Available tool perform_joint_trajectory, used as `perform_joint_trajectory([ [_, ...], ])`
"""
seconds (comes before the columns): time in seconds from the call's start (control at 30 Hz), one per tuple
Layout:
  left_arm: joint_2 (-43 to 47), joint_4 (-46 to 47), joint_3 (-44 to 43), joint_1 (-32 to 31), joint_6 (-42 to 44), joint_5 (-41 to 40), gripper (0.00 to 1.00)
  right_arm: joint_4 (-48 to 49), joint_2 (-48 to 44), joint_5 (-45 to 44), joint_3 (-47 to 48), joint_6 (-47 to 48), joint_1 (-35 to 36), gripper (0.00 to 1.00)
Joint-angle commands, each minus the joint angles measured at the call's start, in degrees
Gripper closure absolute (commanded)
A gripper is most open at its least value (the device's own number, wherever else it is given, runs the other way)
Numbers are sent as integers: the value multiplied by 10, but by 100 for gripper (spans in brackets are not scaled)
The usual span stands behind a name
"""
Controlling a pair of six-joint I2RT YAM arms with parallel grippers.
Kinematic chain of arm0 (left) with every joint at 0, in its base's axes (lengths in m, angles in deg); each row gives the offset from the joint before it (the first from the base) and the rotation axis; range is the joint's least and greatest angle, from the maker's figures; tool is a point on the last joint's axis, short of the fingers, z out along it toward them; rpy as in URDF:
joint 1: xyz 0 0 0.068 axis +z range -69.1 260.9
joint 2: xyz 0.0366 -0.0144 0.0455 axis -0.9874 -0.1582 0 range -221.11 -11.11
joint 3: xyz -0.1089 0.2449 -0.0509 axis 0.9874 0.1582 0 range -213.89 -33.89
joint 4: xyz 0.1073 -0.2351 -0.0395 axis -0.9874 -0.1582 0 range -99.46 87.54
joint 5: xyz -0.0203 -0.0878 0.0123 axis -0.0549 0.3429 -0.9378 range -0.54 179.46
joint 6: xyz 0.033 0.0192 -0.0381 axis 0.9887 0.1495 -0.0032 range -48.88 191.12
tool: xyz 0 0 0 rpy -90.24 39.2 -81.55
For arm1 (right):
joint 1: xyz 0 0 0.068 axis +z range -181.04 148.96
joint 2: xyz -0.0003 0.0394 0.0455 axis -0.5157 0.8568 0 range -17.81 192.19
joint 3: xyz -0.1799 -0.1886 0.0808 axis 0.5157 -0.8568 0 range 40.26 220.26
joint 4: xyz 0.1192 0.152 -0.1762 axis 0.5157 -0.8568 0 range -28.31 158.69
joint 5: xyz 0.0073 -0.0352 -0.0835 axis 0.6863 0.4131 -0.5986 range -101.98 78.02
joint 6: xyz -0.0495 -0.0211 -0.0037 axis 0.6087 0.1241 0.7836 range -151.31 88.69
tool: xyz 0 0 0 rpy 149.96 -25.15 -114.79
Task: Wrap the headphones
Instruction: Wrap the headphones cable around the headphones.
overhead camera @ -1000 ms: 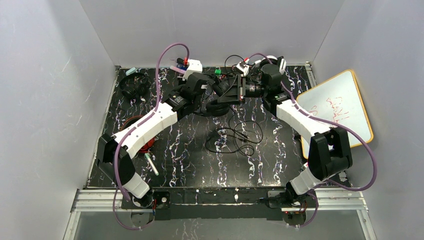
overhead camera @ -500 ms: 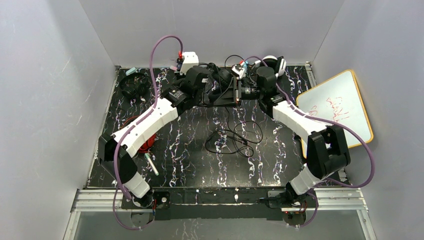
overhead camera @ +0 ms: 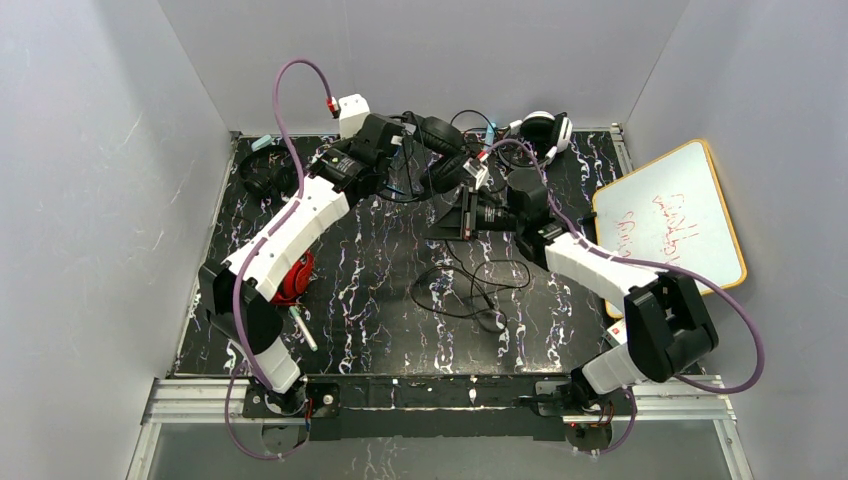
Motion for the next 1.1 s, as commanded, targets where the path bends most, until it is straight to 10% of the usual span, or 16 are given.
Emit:
perform_joint_trajectory([
  [0.0,16,36,-36,9,-66,-5,100,55,-39,-43,-33,43,20,77],
  [0.83,14,-23,-118,53,-91,152,100,173,-9,-108,-179,108,43,80],
  [1.07,16,-19,-118,60,-83,193,100,186,-28,-108,-196,114,43,66],
])
